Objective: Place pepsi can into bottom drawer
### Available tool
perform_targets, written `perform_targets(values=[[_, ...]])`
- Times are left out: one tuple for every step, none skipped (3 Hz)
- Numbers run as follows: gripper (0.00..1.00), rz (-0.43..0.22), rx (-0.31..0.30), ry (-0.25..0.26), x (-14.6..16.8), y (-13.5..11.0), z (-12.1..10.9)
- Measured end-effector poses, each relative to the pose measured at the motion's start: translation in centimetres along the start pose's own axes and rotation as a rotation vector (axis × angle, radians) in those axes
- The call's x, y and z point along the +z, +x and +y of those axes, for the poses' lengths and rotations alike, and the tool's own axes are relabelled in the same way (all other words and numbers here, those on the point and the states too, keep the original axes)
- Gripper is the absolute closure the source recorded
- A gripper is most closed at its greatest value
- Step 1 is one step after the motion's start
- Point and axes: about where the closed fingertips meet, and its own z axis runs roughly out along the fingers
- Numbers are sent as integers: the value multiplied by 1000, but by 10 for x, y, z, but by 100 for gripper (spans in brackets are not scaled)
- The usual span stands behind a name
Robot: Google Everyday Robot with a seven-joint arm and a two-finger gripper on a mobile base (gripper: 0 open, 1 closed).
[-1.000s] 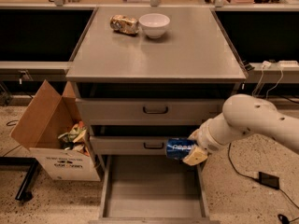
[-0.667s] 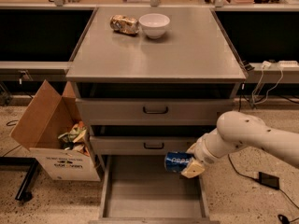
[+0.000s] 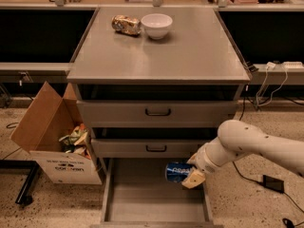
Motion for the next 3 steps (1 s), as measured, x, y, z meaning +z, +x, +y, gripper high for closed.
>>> perform_targets(values=[[100,-10,17,-116,69,19,16],[100,-20,58,-205,142,47,26],[100,-30,83,-265,204,66,27]])
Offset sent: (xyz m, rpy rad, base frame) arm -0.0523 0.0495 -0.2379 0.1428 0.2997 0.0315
